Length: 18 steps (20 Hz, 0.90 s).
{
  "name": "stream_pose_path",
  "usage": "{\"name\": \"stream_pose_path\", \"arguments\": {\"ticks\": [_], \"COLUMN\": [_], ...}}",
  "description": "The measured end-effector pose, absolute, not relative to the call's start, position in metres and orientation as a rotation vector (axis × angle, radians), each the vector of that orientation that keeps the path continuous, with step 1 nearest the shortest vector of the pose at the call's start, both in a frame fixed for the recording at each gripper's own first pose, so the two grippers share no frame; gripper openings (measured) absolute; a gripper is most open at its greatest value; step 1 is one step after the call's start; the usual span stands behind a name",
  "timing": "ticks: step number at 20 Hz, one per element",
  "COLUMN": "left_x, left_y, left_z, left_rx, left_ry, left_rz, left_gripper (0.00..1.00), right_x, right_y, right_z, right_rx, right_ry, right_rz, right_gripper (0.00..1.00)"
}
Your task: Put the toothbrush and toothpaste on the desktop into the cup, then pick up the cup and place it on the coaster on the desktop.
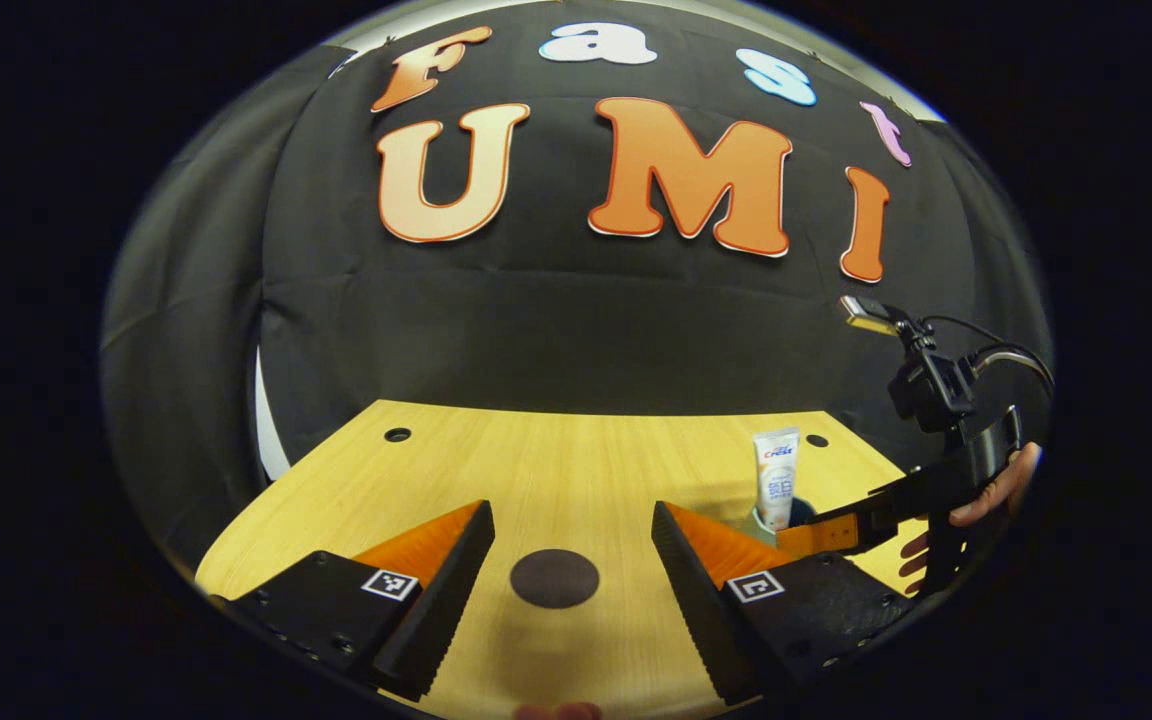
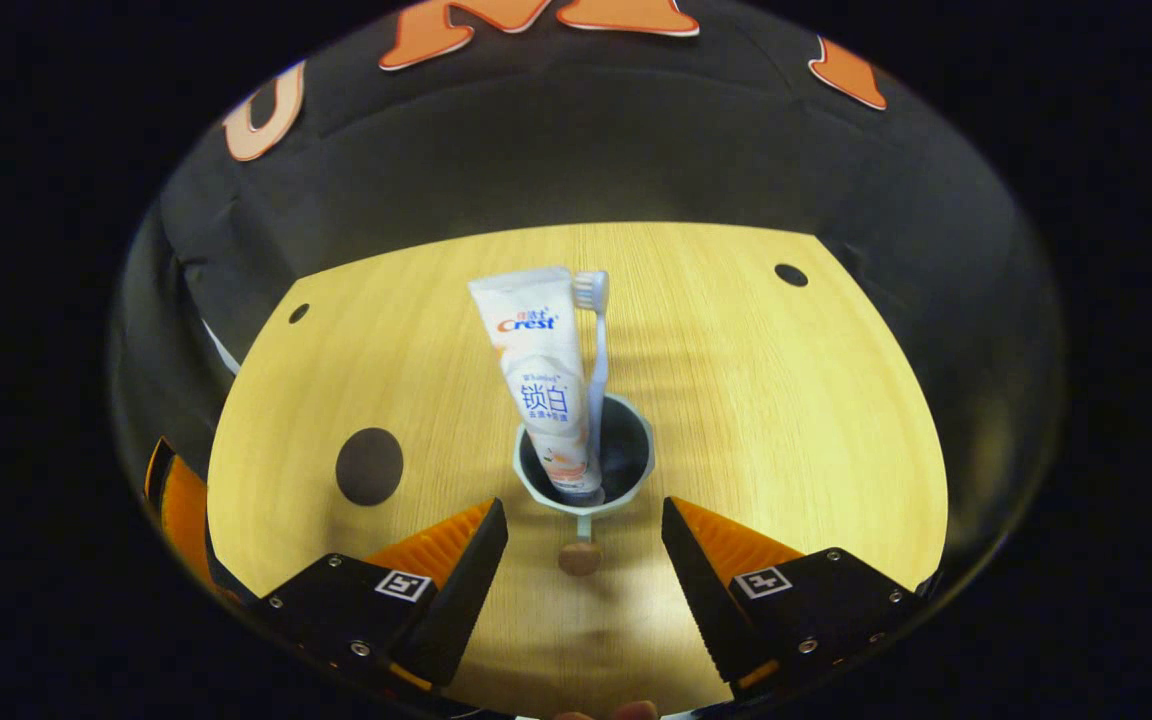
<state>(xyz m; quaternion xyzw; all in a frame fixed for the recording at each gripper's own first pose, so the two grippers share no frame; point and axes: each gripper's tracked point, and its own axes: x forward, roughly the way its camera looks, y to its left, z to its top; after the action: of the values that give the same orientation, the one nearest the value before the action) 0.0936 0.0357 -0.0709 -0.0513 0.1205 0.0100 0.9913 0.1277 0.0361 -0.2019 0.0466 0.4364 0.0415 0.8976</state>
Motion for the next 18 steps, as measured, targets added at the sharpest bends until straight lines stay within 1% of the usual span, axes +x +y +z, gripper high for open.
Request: {"name": "stream_pose_path", "arguments": {"ticks": [4, 8, 10, 11, 13, 16, 18], "left_x": [0.096, 0.099, 0.1, 0.102, 0.103, 0.106, 0.108], "left_y": [0.062, 0.077, 0.082, 0.083, 0.082, 0.079, 0.076], "left_z": [-0.081, -0.092, -0.095, -0.098, -0.102, -0.098, -0.097], "left_rx": [-0.103, -0.104, -0.108, -0.109, -0.106, -0.101, -0.099], "left_ry": [0.263, 0.29, 0.305, 0.313, 0.327, 0.326, 0.326], "left_rz": [0.062, 0.09, 0.099, 0.101, 0.098, 0.085, 0.077], "left_gripper": [0.96, 0.96, 0.96, 0.96, 0.96, 0.96, 0.96], "right_x": [0.131, 0.135, 0.137, 0.138, 0.138, 0.138, 0.14], "right_y": [0.039, 0.043, 0.044, 0.045, 0.046, 0.046, 0.046], "right_z": [-0.23, -0.249, -0.256, -0.257, -0.261, -0.264, -0.265], "right_rx": [0.079, 0.062, 0.057, 0.056, 0.058, 0.054, 0.058], "right_ry": [1.033, 1.111, 1.133, 1.145, 1.161, 1.179, 1.19], "right_rz": [0.083, 0.084, 0.083, 0.082, 0.076, 0.079, 0.078], "right_gripper": [0.94, 0.91, 0.85, 0.8, 0.71, 0.67, 0.63]}}
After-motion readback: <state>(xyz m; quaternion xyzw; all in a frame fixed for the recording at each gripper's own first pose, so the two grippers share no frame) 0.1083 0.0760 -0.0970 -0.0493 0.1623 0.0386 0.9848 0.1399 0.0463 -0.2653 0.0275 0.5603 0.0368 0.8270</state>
